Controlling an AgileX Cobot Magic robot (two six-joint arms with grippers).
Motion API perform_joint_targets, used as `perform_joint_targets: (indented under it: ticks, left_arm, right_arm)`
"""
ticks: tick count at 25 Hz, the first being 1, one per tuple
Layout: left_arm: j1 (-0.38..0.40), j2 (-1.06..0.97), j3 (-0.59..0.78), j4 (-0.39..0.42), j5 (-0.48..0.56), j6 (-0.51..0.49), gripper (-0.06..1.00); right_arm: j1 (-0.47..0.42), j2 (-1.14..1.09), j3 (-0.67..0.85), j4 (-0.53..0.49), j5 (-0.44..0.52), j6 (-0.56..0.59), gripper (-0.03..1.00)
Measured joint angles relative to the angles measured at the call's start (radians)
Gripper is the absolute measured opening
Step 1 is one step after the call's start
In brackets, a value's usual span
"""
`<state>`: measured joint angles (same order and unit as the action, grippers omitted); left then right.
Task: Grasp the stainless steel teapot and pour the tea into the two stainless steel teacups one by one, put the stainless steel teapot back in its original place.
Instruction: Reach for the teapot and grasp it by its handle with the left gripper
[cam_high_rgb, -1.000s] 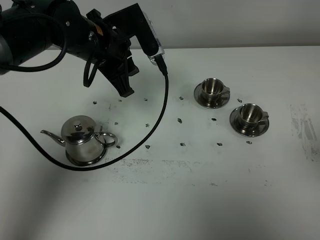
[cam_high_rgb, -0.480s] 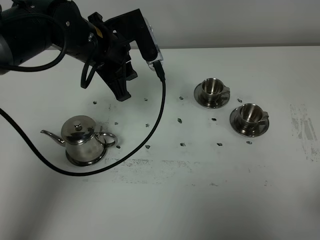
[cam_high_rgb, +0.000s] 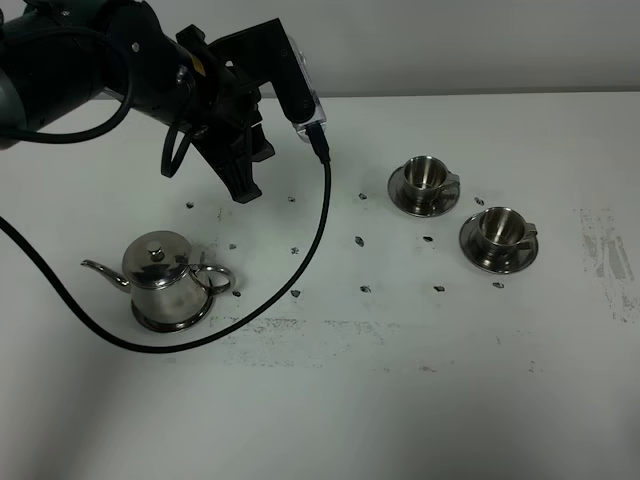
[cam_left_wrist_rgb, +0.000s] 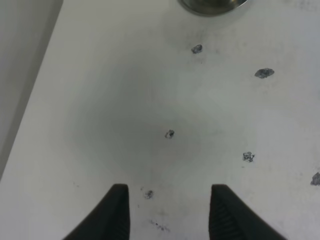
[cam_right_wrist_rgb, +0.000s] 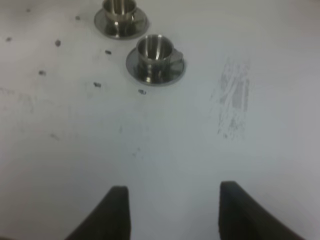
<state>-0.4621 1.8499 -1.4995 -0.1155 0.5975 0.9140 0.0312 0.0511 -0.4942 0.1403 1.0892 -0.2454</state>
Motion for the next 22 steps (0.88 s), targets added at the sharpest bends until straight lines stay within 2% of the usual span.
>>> perform_joint_targets:
  ticks: [6,13,22]
  left_arm:
    - [0.000,0.000,0.000,0.000,0.003,0.000,0.37]
    - [0.000,0.000,0.000,0.000,0.005,0.000,0.37]
    - [0.000,0.000,0.000,0.000,0.008,-0.010,0.37]
  right_arm:
    - [0.000,-0.009,0.000,0.000,-0.002,0.003,0.42]
    - [-0.056,-0.058,0.000,0.007,-0.002,0.006,0.42]
    - [-0.058,-0.058,0.000,0.013,-0.002,0.009,0.42]
